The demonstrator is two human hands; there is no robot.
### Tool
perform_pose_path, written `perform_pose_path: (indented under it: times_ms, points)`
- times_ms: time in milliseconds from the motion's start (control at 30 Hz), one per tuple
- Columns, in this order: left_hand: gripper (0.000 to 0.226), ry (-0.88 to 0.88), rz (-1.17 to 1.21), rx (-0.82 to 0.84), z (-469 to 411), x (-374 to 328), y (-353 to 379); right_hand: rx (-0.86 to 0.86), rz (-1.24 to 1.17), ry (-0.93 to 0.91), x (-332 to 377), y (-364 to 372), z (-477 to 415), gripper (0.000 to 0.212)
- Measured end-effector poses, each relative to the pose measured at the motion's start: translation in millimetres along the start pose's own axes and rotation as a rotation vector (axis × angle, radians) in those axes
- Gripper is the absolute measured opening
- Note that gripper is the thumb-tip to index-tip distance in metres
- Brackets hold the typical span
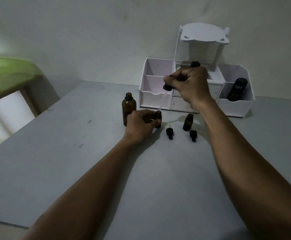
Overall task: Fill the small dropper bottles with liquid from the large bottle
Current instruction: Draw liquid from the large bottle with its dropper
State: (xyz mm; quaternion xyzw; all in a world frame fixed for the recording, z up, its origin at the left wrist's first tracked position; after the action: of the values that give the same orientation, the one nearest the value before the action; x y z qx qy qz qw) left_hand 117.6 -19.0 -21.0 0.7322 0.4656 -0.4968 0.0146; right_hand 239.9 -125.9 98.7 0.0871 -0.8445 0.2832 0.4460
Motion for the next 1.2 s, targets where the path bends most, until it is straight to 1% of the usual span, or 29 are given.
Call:
perform_pose_path:
  times_ms: [133, 200, 267, 300, 367, 433, 500, 533, 567, 600, 733, 800, 867, 933, 1067, 1200]
  points:
    - [0.041, 0.019, -0.014, -0.026, 1, -2, -1, -0.003, -0.056, 0.034, 4, -3, 1, 0.010]
    - [0.044, 0.017, -0.022, -0.058, 4, -3, -3, -0.038, -0.102, 0.045, 6, -9, 0, 0.003]
    - [0.043, 0.075, -0.074, -0.085, 5, -7, -10, -0.103, -0.166, 0.040, 12, -17, 0, 0.002]
    - [0.039, 0.124, -0.100, -0.124, 6, -12, -16, -0.137, -0.197, 0.031, 15, -20, 1, 0.002]
    - [0.027, 0.246, -0.135, -0.281, 8, -24, -35, -0.188, -0.259, 0.009, 25, -23, 2, 0.004]
    - [0.017, 0.323, -0.135, -0.496, 12, -34, -59, -0.215, -0.329, -0.012, 36, -21, 2, 0.008]
    - [0.014, 0.298, -0.108, -0.652, 14, -32, -80, -0.214, -0.380, -0.031, 44, -14, -1, 0.011]
    - [0.016, 0.266, -0.104, -0.691, 14, -27, -89, -0.200, -0.393, -0.038, 48, -8, -2, 0.011]
    - [0.019, 0.225, -0.095, -0.694, 13, -19, -96, -0.187, -0.397, -0.042, 51, -2, -3, 0.010]
    - [0.025, 0.176, -0.066, -0.658, 11, -9, -101, -0.176, -0.394, -0.045, 53, 5, -4, 0.010]
    - [0.051, -0.002, 0.156, -0.330, 2, 29, -96, -0.148, -0.368, -0.029, 50, 26, -6, 0.015]
    - [0.053, -0.054, 0.274, -0.241, 1, 39, -88, -0.128, -0.360, -0.008, 46, 32, -7, 0.016]
    - [0.045, -0.079, 0.385, -0.214, 2, 41, -81, -0.114, -0.346, 0.006, 43, 38, -7, 0.018]
    - [0.040, -0.077, 0.422, -0.203, 2, 40, -78, -0.107, -0.327, 0.003, 42, 41, -7, 0.018]
    - [0.038, -0.074, 0.387, -0.168, 2, 40, -80, -0.090, -0.305, -0.029, 49, 45, -8, 0.011]
    - [0.036, -0.069, 0.377, -0.170, 2, 41, -81, -0.051, -0.271, -0.073, 55, 54, -6, 0.012]
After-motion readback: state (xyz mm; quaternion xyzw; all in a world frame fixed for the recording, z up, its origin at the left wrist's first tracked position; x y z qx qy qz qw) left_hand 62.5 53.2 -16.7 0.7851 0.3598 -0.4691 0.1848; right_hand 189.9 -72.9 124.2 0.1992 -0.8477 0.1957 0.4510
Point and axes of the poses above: each hand's wrist, its own z-axis away from the middle knuckle, its own y-axis out of the palm, x = y × z, the point moved 5 cm from there along -z, towards the middle knuckle, and after that the axes turned 14 degrees about y, right-handed, at the moved point
